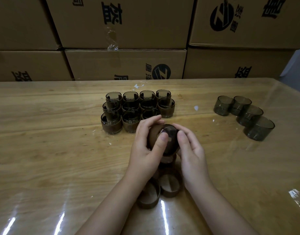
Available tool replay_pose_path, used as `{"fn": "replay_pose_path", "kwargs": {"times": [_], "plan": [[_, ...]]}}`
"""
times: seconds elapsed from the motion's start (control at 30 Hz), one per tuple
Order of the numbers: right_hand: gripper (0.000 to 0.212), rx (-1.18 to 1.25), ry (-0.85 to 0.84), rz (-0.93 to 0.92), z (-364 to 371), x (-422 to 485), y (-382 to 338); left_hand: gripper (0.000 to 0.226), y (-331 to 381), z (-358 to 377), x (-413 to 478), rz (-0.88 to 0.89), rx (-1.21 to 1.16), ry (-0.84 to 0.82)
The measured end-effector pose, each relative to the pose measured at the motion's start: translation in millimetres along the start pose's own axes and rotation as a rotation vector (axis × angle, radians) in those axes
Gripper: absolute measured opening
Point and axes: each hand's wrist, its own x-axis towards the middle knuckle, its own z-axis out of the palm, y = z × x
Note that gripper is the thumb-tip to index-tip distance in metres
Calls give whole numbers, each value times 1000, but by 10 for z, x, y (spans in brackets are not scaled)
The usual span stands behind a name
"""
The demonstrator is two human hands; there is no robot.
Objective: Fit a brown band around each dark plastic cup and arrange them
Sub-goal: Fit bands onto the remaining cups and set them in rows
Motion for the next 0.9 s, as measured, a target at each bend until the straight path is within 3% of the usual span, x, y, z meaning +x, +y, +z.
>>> {"fn": "replay_pose_path", "kwargs": {"times": [0.2,0.33,0.53,0.6,0.73,0.9], "plan": [[51,-16,-136,101,-2,12,-18,46,15,5,68,-271,-310,93],[43,-36,-161,132,26,5,-30,55,-26,-70,116,-437,-516,46],[45,231,-127,170,-48,64,-86,50,-64,-143,157,-455,-508,-113],[45,292,-116,175,-72,76,-107,52,-76,-170,160,-493,-469,-136],[37,327,-97,167,-79,90,-92,35,-113,-207,169,-526,-447,-140],[49,395,-136,220,-78,100,-95,33,-157,-263,166,-529,-519,-155]]}}
